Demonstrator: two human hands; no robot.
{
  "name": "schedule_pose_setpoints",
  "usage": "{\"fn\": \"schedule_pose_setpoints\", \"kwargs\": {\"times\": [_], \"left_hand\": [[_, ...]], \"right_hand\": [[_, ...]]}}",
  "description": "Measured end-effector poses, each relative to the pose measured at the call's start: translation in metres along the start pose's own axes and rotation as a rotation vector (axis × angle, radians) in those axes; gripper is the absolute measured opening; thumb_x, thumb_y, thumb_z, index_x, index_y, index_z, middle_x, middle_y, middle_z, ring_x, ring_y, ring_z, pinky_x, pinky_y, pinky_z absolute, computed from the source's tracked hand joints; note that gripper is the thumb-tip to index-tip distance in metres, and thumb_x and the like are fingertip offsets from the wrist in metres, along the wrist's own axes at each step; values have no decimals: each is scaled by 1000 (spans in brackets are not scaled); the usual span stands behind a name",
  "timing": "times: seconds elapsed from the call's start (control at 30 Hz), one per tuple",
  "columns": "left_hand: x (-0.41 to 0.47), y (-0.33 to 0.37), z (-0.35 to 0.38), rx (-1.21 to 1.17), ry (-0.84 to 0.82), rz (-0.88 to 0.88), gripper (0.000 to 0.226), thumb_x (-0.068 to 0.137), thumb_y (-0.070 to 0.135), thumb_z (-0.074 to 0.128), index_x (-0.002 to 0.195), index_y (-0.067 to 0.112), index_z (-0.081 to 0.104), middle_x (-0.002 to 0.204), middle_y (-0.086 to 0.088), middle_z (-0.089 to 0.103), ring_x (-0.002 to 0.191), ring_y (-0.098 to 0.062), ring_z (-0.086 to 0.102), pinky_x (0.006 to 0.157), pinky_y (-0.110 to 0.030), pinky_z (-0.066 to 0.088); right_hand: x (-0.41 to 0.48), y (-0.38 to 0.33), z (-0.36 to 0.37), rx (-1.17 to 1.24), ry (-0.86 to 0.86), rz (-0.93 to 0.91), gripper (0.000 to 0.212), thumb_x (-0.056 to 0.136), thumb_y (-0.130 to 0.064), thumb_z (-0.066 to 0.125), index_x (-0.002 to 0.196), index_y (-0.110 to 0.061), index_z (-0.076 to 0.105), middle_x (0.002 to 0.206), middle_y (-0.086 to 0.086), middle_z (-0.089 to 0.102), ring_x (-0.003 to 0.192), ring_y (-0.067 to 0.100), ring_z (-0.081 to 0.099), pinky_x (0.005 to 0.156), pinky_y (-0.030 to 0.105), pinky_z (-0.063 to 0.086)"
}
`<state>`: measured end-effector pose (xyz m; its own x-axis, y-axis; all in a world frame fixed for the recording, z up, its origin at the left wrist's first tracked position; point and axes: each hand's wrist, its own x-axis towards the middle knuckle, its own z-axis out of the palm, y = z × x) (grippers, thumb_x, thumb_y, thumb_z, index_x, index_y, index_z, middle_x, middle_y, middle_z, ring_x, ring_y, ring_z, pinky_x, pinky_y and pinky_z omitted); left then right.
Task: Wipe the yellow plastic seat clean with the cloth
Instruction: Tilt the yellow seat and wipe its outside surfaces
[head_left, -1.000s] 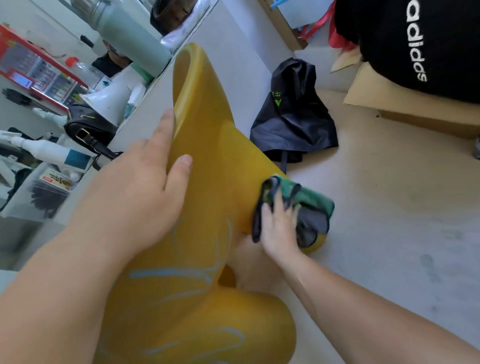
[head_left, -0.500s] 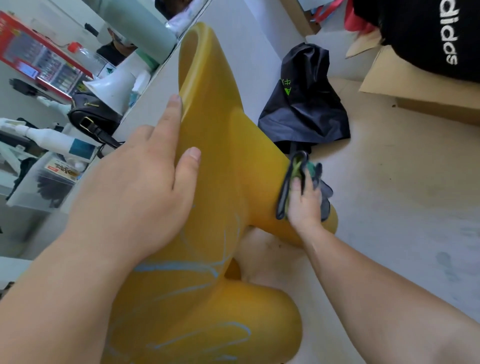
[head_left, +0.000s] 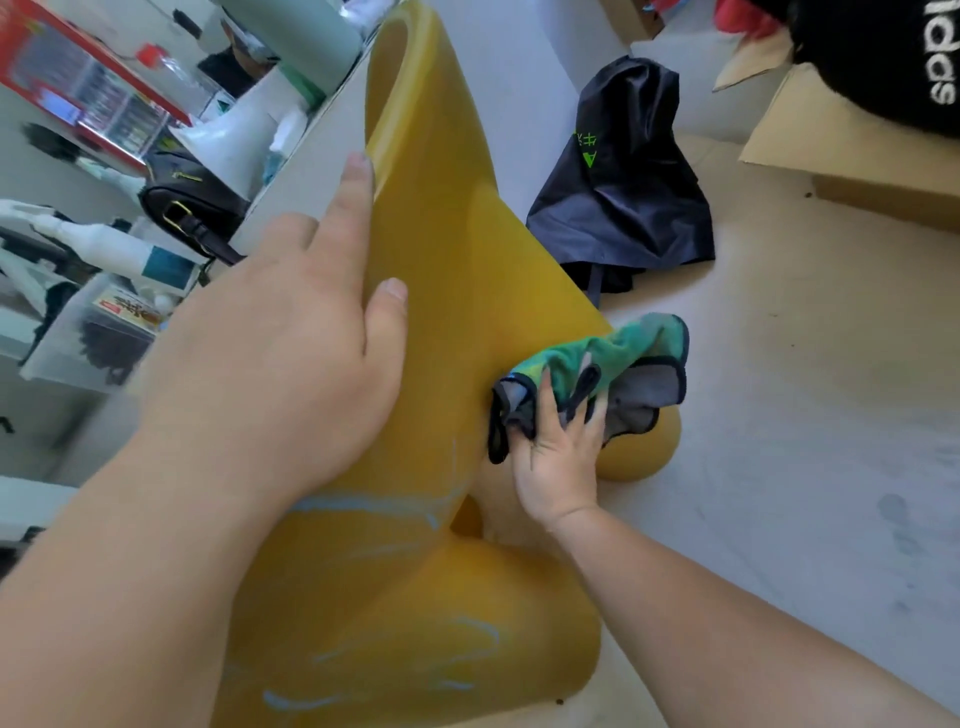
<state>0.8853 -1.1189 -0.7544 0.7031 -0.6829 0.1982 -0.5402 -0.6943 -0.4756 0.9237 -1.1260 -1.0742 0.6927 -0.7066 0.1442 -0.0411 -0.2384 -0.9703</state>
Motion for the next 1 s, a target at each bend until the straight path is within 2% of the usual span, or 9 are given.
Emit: {"fn": "schedule_pose_setpoints", "kwargs": {"times": [0.17, 0.27, 0.37, 0.5, 0.57, 0.67, 0.73, 0.87, 1.0], "left_hand": [[0, -2, -2, -39, -23, -1, 68, 96, 48, 28, 156, 37, 0, 115, 0, 44, 105, -31, 50, 70, -37, 29], [-1, -2, -3, -75, -26, -5, 67, 96, 46, 30, 156, 39, 0, 127, -3, 46, 114, -31, 48, 72, -36, 28], [0, -2, -1, -52, -6, 8, 66, 98, 44, 30, 156, 38, -1, 126, -5, 46, 110, -33, 50, 71, -36, 28], [0, -4, 2, -22, 29, 13, 67, 97, 43, 30, 156, 36, -1, 116, -7, 46, 95, -33, 50, 65, -38, 30], [-1, -2, 3, -24, 49, 8, 67, 97, 43, 31, 157, 35, 1, 111, -7, 44, 92, -34, 49, 66, -38, 31], [1, 3, 4, -28, 26, -27, 69, 96, 41, 33, 157, 35, 2, 107, -5, 40, 90, -34, 46, 67, -39, 32], [2, 4, 3, 4, 11, -35, 69, 95, 41, 33, 157, 36, 2, 113, -8, 44, 92, -37, 49, 65, -38, 30], [0, 5, -1, -30, -28, -60, 66, 96, 41, 27, 157, 37, 4, 116, -7, 47, 95, -37, 50, 67, -39, 32], [0, 3, -4, -175, -50, -57, 67, 92, 42, 27, 156, 41, 6, 109, -1, 47, 97, -23, 45, 73, -36, 30]], "right_hand": [[-3, 75, -8, 85, -125, 403, 79, 96, -55, 31, 160, -13, 13, 167, 22, 2, 152, 43, -2, 125, 49, 3], [6, 63, -14, 159, -103, 526, 67, 106, -36, 36, 160, -9, 8, 165, 26, 3, 152, 43, -3, 124, 50, 4], [12, 10, -13, 174, -40, 402, 76, 96, -46, 30, 160, -8, 11, 165, 26, -4, 152, 40, -12, 124, 48, -2], [24, -51, -13, 182, 120, 60, 71, 97, -55, 28, 160, -24, 13, 161, -8, -21, 153, 34, -17, 124, 44, -6], [34, -56, -16, 218, 189, -44, 60, 99, -50, 30, 156, -36, 16, 163, -11, -6, 154, 36, -5, 124, 45, -2], [48, -28, -18, 232, 232, -31, 57, 99, -46, 35, 154, -29, 36, 163, 10, 27, 151, 39, 18, 120, 45, 13], [57, 6, -20, 251, 252, 149, 60, 99, -46, 34, 150, -16, 45, 157, 24, 36, 146, 43, 29, 120, 49, 22], [62, 73, -30, 327, 54, 785, 55, 108, -48, 20, 158, -26, 25, 166, 13, 20, 151, 40, 17, 123, 50, 12], [56, 42, -30, 332, 62, 743, 52, 108, -45, 21, 158, -30, 25, 165, 15, 23, 151, 39, 15, 123, 50, 10]]}}
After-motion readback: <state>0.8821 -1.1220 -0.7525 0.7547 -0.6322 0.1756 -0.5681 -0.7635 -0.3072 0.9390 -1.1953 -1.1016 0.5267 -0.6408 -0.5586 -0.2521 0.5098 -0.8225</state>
